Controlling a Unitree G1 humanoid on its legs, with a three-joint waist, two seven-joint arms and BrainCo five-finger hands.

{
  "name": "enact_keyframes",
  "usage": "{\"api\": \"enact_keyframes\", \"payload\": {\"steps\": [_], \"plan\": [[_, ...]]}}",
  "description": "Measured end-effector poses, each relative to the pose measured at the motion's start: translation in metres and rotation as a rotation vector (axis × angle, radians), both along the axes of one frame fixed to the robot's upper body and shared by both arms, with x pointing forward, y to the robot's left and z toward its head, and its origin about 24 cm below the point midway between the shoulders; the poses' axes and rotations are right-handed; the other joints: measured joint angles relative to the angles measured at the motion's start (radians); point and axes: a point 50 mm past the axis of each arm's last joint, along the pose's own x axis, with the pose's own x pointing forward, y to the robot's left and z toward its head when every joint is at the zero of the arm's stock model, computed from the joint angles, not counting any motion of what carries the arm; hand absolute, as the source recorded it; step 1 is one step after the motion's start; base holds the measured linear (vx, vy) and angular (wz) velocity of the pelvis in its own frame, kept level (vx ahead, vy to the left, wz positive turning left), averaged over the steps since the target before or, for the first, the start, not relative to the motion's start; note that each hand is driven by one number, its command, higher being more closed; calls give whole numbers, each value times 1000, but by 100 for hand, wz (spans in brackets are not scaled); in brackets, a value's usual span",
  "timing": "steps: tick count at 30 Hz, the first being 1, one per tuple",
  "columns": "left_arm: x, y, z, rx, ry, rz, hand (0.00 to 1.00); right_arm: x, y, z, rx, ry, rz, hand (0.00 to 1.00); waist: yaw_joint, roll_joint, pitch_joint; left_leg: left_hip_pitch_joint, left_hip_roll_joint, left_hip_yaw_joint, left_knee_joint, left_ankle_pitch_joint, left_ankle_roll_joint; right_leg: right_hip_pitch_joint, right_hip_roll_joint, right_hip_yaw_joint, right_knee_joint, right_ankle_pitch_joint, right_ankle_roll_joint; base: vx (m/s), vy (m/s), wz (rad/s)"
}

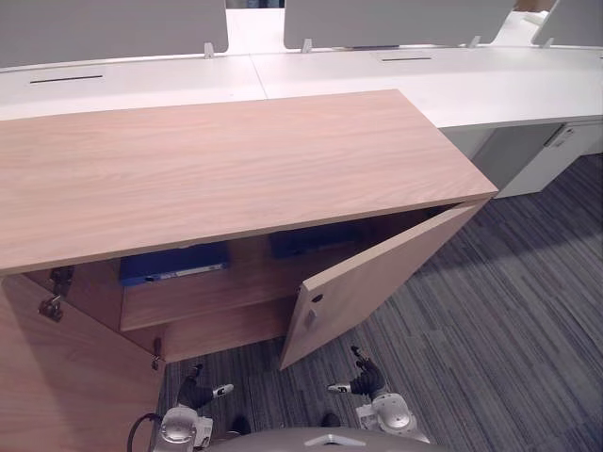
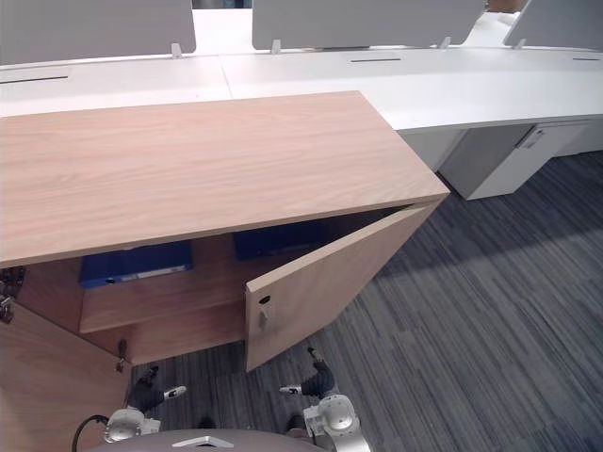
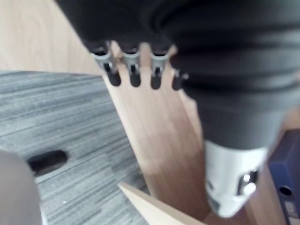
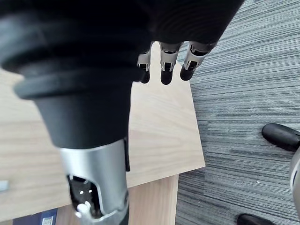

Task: Walk over to the cabinet, pick up the folder, carry it to the office cabinet, place the folder inside the office cabinet, then close the office cabinet door

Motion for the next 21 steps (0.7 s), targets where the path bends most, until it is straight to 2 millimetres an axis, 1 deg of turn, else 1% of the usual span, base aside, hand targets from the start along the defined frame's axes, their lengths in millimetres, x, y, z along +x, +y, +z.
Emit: {"api": "enact_keyframes", "payload": {"steps": [2,7,11,13,18,21], "plan": [[-1,1,0,-7,2,20,0,-7,-2,-6,4,44,-29,0,1,0,0,5,3,-10,0,1,-1,10,2,-11,1,-10,-8,-23,-45,17],[-3,3,-1,-7,11,45,0,-20,-3,-16,15,123,-78,0,-1,-2,1,11,7,-31,-1,8,-4,21,3,-35,21,-28,-8,-33,-32,14],[-4,5,-3,-12,21,78,0,-20,-4,-19,7,143,-93,0,0,-4,4,16,8,-34,-1,11,-4,26,3,-37,24,-34,-6,-45,-19,4],[-4,5,-3,-13,21,90,0,-22,-6,-20,5,151,-139,0,0,-5,5,16,8,-41,-1,12,-4,26,3,-38,25,-35,-4,-32,-13,3],[-4,6,-3,-18,21,105,0,-24,-7,-23,11,182,-186,0,0,-14,6,10,7,-54,-1,13,-4,27,1,-50,26,-39,1,-9,-13,8],[-4,6,-3,-22,22,113,0,-24,-7,-25,13,193,-187,0,0,-16,6,2,7,-55,-1,14,-6,25,1,-59,22,-39,1,5,-10,8]]}}
